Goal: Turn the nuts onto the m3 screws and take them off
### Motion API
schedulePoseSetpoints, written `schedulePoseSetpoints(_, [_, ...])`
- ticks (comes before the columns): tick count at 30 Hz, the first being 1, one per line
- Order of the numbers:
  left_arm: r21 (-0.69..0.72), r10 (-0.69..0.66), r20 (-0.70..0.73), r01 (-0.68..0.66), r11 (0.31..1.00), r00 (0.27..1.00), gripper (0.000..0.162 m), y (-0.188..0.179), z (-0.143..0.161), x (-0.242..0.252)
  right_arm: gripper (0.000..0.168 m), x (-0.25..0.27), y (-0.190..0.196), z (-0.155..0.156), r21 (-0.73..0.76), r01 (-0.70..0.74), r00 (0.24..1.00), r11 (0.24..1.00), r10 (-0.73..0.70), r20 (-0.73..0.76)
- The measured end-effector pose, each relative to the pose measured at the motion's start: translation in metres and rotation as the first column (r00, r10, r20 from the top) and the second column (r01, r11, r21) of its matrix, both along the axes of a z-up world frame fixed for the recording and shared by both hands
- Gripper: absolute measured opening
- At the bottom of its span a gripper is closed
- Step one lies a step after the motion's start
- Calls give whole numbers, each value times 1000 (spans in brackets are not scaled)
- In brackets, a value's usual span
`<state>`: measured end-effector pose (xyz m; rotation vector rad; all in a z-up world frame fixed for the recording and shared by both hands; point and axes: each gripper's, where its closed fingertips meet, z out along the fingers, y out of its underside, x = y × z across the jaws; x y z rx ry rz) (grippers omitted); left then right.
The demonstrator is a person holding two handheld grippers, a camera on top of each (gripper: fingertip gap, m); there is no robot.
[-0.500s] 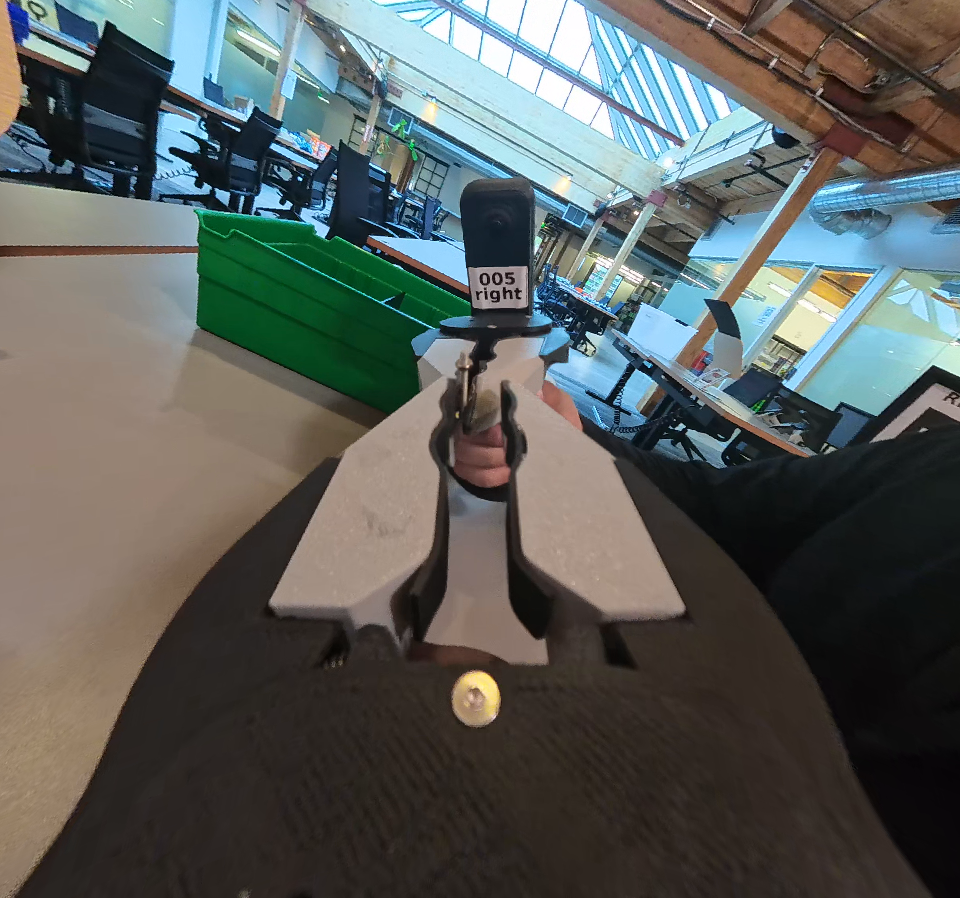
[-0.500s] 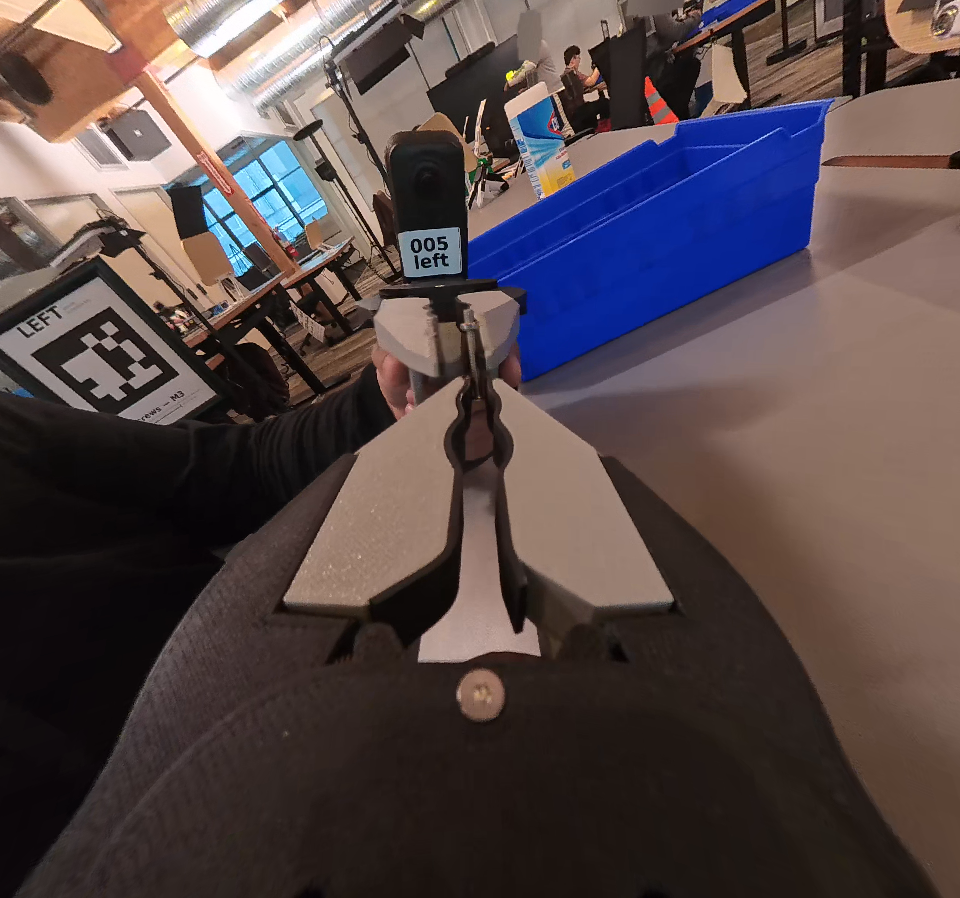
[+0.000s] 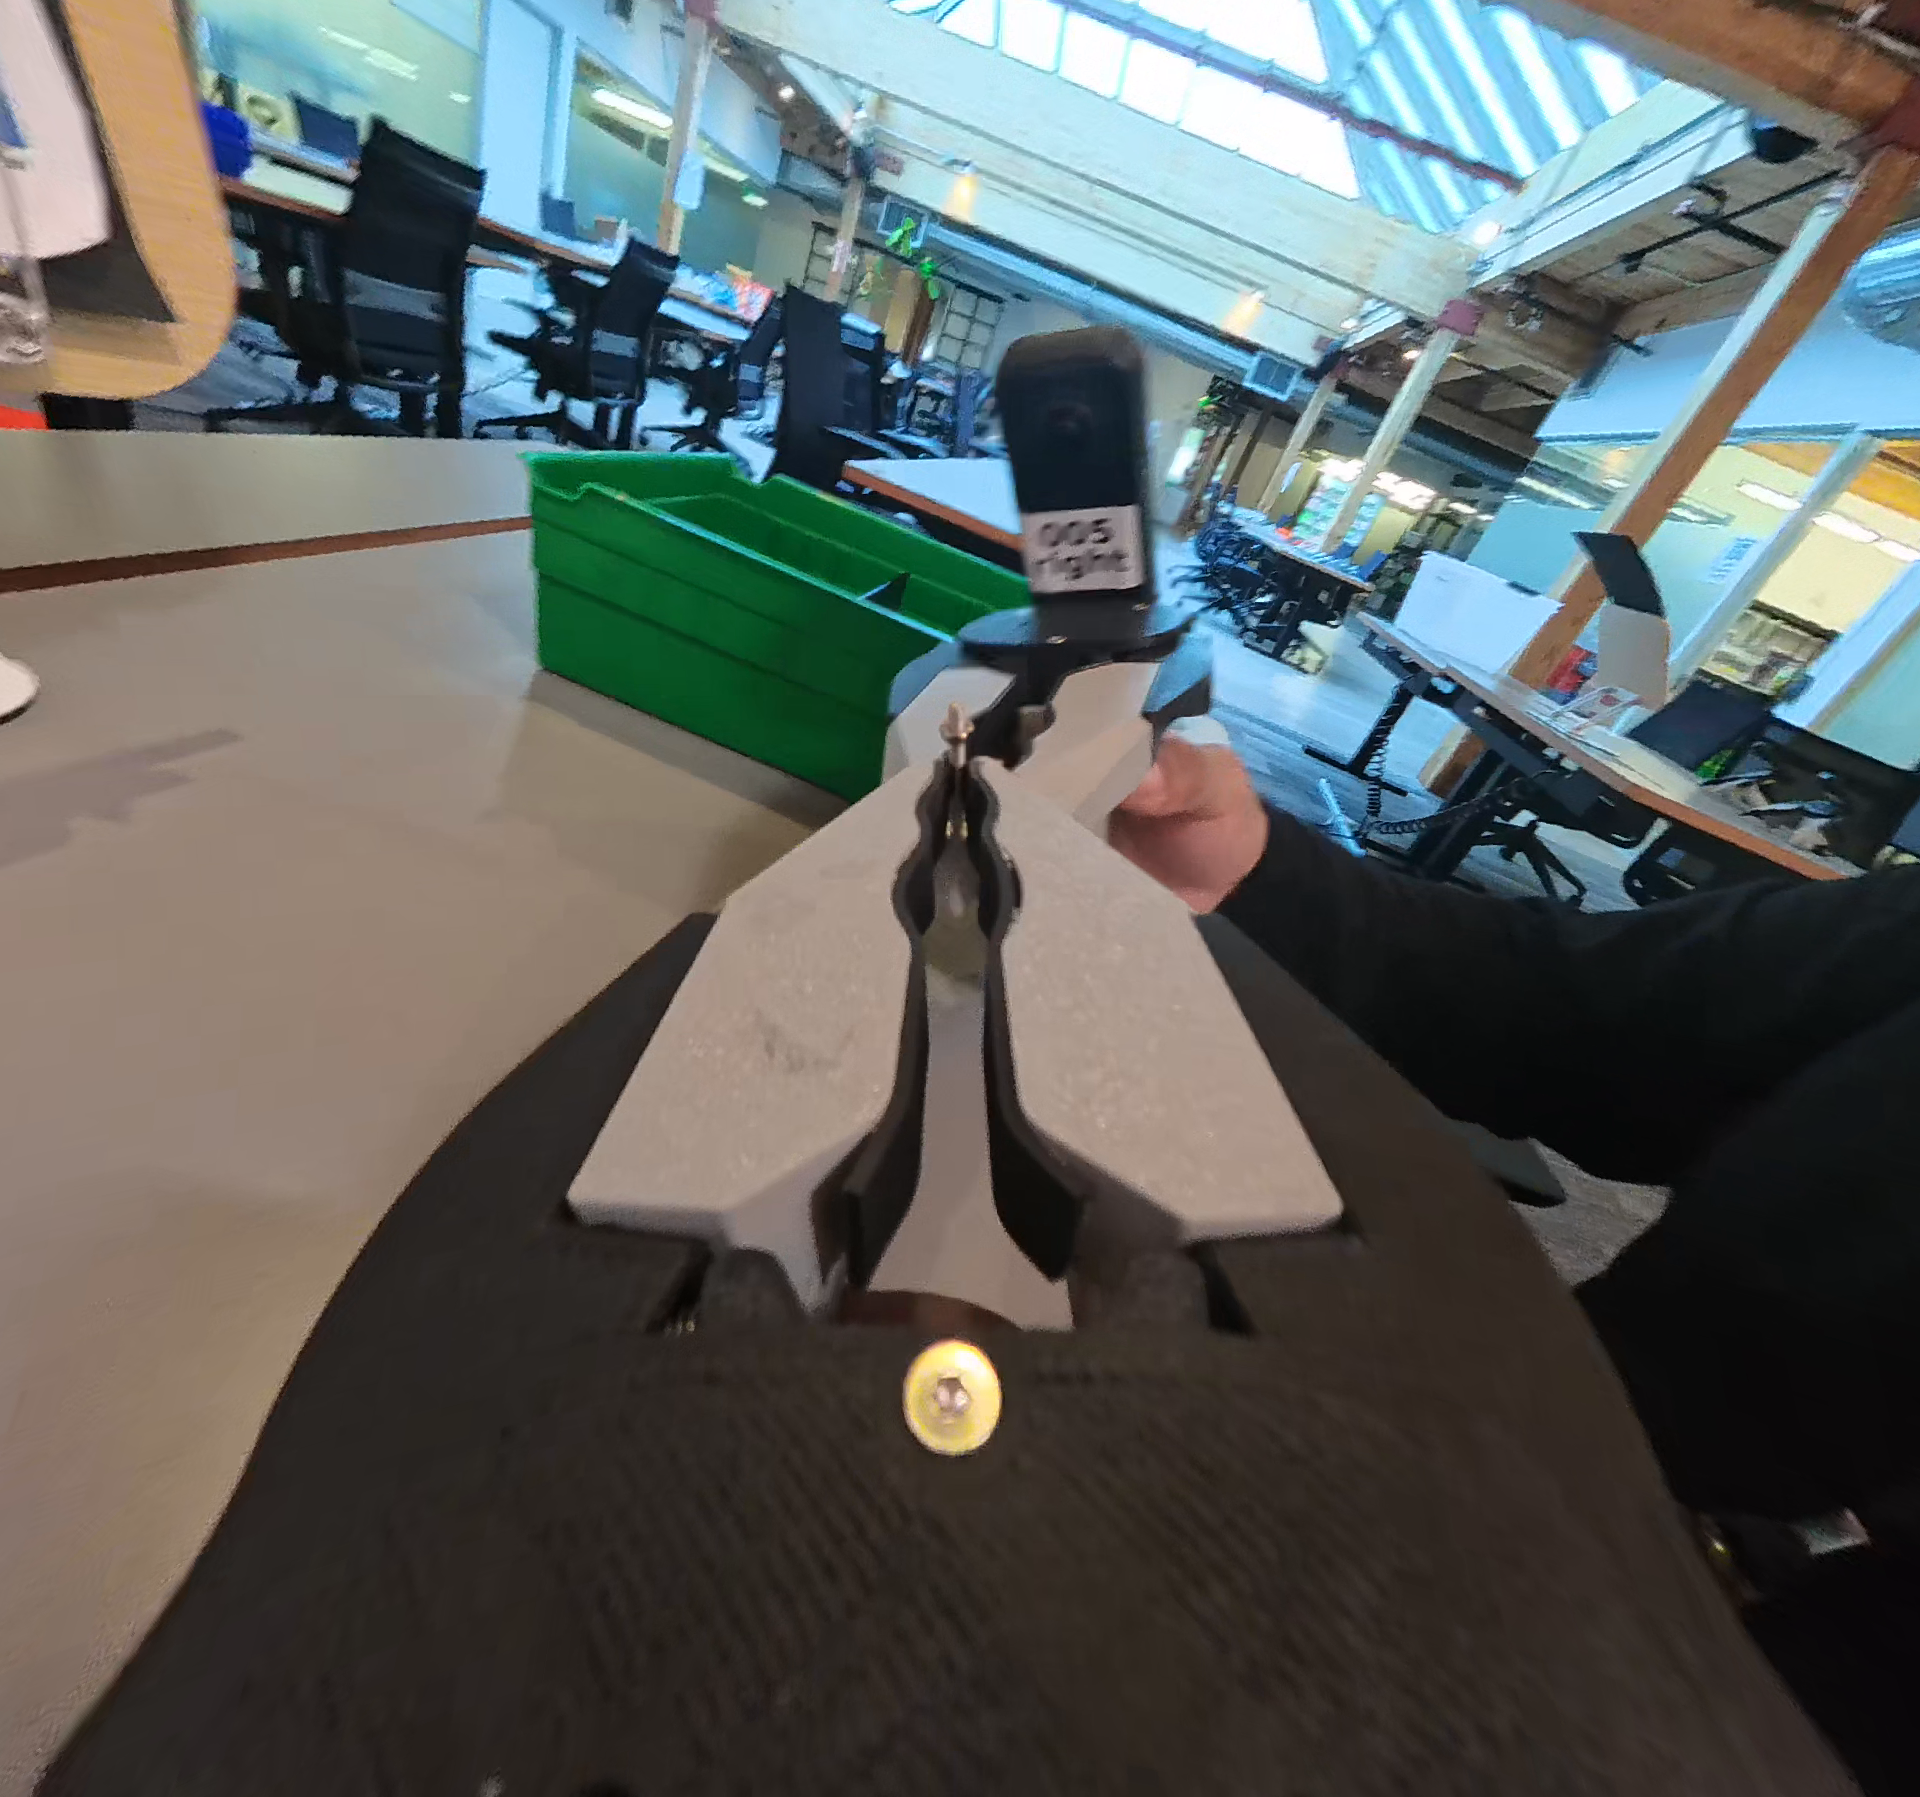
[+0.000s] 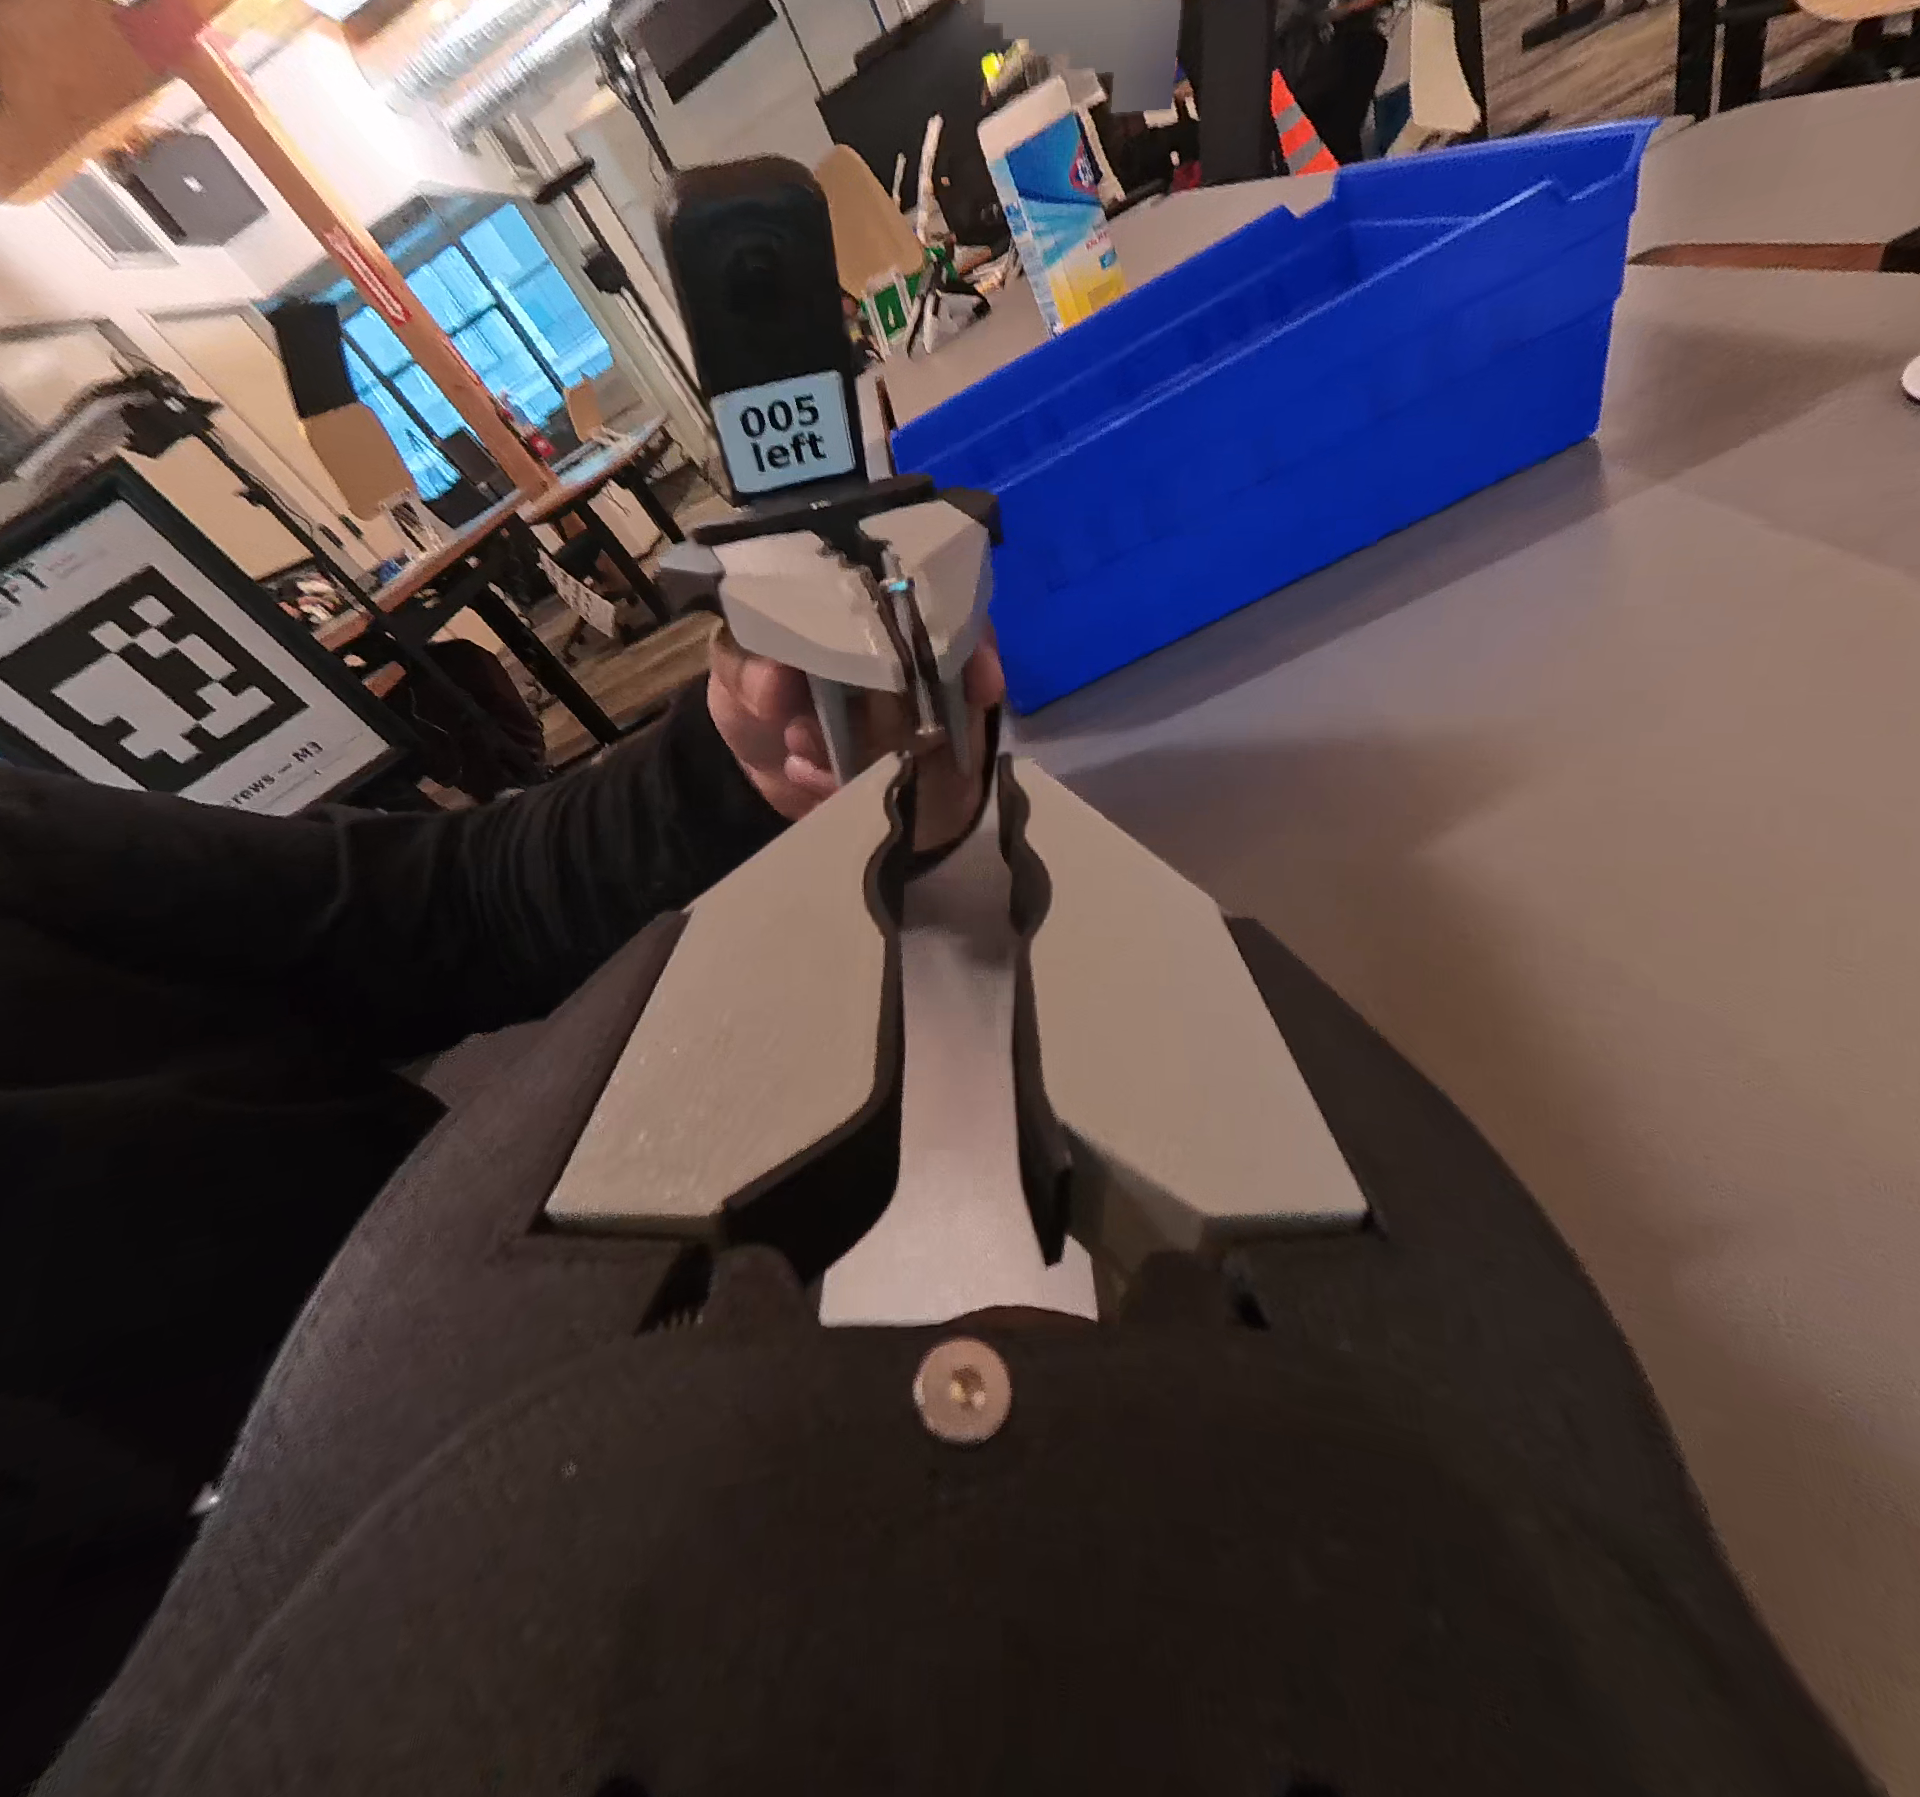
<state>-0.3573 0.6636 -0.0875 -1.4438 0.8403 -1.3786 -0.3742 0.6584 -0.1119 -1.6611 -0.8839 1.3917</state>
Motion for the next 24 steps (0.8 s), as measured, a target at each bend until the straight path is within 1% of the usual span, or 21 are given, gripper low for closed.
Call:
schedulePoseSetpoints(3, [-3,45,-88,-45,999,995,0,8,-14,-2,15,10,9,3,85,70,996,994,-74,44])
schedulePoseSetpoints(5, [-6,32,-137,-33,999,990,0,6,-22,2,15,14,9,12,136,88,996,987,-92,19])
schedulePoseSetpoints(7, [-2,16,-180,-17,1000,984,0,2,-30,7,17,12,5,16,151,77,997,985,-79,4])
schedulePoseSetpoints(9, [16,4,-207,0,1000,978,0,-2,-34,11,20,9,7,13,157,87,996,984,-92,21])
schedulePoseSetpoints(10, [22,3,-216,2,1000,976,0,-3,-35,12,19,7,7,10,156,86,995,984,-93,38])
schedulePoseSetpoints(12, [30,9,-224,-2,1000,975,0,-3,-35,13,14,5,7,3,152,81,993,985,-93,71])
schedulePoseSetpoints(15, [21,4,-210,1,1000,978,0,-3,-34,12,8,6,8,4,142,83,994,986,-92,59])
schedulePoseSetpoints(16, [19,4,-210,0,1000,978,0,-3,-34,12,2,6,8,5,141,86,994,986,-94,56])
schedulePoseSetpoints(20, [5,7,-199,-6,1000,980,0,-1,-33,12,2,7,10,4,136,100,992,986,-109,60])
schedulePoseSetpoints(23, [-19,0,-160,-3,1000,987,0,-1,-28,12,2,9,11,9,108,105,994,989,-108,21])
schedulePoseSetpoints(24, [-21,2,-155,-5,1000,988,3,-1,-28,12,2,10,12,10,94,107,994,990,-108,5])
